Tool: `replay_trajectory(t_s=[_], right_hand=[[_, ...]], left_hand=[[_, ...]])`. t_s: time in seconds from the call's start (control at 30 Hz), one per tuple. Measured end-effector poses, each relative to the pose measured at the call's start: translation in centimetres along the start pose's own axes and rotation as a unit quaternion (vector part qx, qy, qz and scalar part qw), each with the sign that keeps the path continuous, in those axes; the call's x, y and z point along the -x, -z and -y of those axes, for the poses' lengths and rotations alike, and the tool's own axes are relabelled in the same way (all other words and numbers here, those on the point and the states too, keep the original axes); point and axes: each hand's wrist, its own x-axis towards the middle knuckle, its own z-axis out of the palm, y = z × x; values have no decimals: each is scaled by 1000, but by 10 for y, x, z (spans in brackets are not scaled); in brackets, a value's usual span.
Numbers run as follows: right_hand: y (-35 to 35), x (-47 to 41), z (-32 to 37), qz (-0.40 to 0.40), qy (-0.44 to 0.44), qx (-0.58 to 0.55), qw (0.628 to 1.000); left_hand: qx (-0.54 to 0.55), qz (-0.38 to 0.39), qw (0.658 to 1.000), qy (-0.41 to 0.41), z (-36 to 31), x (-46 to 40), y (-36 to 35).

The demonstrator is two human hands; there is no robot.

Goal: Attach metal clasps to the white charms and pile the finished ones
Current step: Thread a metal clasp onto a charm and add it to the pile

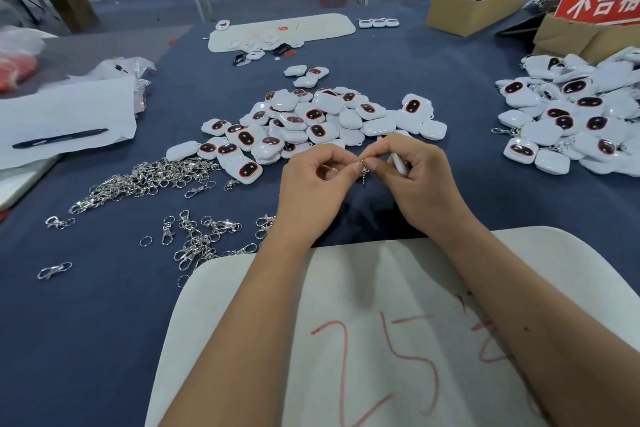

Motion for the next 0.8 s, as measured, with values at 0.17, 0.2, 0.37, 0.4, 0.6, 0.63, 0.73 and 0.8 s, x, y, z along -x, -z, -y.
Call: replay_trajectory(t_s=[0.17, 0.2, 0.37, 0.4, 0.6, 0.63, 0.73, 0.8], right_hand=[[1, 0, -1, -3, -1, -15, 1000], [1, 0, -1, -4, 0, -16, 1000], [0, 1, 1, -7, 14, -12, 1000], [0, 2, 2, -9, 18, -5, 1000], [1, 3, 7, -24, 68, 68, 995], [0, 4, 8, -24, 73, 81, 994], [0, 4, 11, -28, 75, 96, 992], [1, 4, 11, -35, 81, 93, 992]], left_hand=[[17, 35, 999, -9, 3, -1, 2], [21, 40, 999, -11, 3, -1, 2], [26, 46, 998, -16, 3, -2, 2], [24, 45, 999, -16, 3, -1, 3], [-16, 42, 999, -21, 2, -1, 3], [-27, 42, 998, -27, 2, 0, 2], [-30, 43, 998, -34, 2, 0, 2], [-12, 47, 998, -29, 1, 0, 3]])
